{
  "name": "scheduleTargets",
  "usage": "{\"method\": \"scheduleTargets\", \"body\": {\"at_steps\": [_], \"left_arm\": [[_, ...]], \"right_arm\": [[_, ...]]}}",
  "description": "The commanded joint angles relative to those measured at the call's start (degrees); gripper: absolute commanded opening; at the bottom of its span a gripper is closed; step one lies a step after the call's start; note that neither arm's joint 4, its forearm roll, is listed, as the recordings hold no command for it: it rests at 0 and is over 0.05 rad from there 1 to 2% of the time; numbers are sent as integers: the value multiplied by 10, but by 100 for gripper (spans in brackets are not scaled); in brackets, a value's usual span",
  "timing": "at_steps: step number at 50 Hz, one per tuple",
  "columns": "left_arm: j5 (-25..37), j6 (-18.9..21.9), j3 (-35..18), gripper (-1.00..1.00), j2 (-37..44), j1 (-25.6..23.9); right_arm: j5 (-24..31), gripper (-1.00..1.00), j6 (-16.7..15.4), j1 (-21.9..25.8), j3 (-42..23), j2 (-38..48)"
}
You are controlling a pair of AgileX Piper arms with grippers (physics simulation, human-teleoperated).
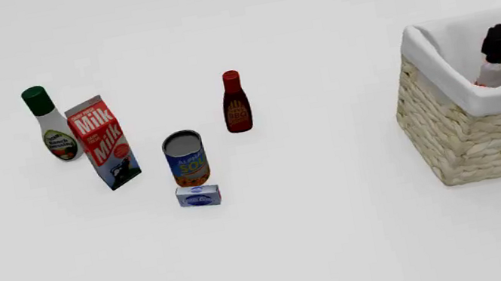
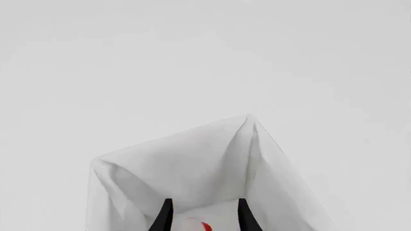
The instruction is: Pick the ketchup and place it in the basket.
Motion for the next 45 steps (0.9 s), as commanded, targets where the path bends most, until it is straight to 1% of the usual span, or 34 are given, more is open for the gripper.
{"method": "scheduleTargets", "body": {"at_steps": [1,7,14,23,24,31,45], "left_arm": [[1,-1,1,100,-3,-1],[3,-3,0,100,-5,-1],[6,-4,0,100,-10,0],[7,-7,1,100,-14,-1],[7,-7,1,100,-14,-1],[7,-10,0,100,-15,-1],[4,-14,1,100,-15,-2]], "right_arm": [[7,100,-1,4,6,-30],[12,100,-1,10,9,-47],[27,100,-2,23,15,-89],[55,100,-8,39,11,-134],[57,100,-5,41,11,-139],[80,100,-11,55,5,-176],[107,100,-20,72,6,-232]]}}
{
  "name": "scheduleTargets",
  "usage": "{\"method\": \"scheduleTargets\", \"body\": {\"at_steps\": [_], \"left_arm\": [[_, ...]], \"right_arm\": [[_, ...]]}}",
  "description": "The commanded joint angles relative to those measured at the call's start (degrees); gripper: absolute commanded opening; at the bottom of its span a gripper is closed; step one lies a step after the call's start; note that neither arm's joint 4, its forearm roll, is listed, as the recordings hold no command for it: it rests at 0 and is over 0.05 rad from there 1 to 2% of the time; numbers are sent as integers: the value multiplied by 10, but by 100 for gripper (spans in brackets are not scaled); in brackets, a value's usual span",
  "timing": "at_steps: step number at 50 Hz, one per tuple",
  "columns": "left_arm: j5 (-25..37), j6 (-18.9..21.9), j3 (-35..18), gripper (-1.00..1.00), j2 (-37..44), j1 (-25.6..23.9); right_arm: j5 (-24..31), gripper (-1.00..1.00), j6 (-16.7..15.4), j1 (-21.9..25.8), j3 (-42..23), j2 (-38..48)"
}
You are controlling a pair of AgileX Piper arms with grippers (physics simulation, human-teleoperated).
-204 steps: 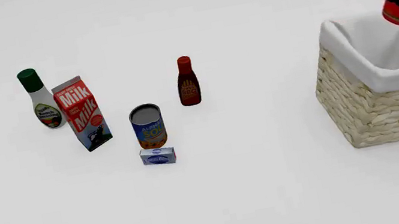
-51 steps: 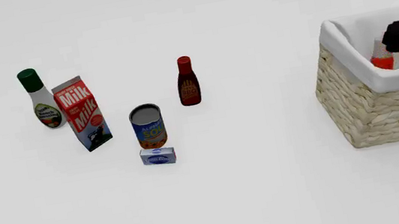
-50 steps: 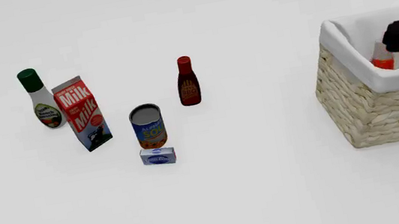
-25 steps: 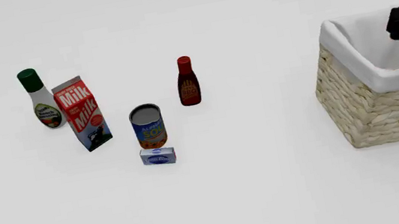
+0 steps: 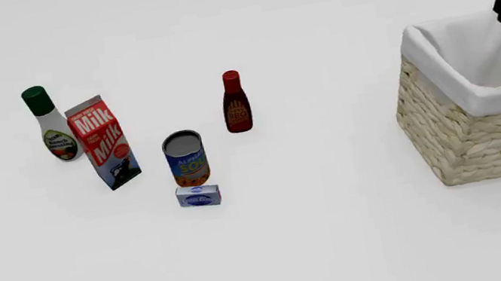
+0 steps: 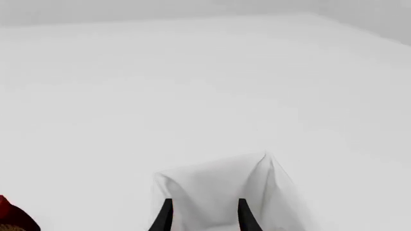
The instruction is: Pick the ketchup and place it in the basket.
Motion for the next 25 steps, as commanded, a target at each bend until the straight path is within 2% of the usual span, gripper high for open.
{"method": "scheduleTargets", "body": {"at_steps": [1,5,9,11,12,14,15,25], "left_arm": [[-2,-4,1,100,-1,0],[-5,-5,0,100,1,0],[-6,-6,1,100,1,-2],[-8,-5,3,100,2,-2],[-8,-6,4,100,1,-2],[-9,-7,6,100,1,-2],[-9,-8,6,100,0,-3],[-9,-12,14,100,-5,-2]], "right_arm": [[25,100,-9,16,0,-49],[30,100,-3,29,10,-82],[34,100,-11,40,19,-109],[36,100,-41,36,23,-119],[38,100,-32,38,24,-125],[34,100,-49,41,36,-137],[34,100,-42,42,38,-144],[34,100,-63,58,65,-195]]}}
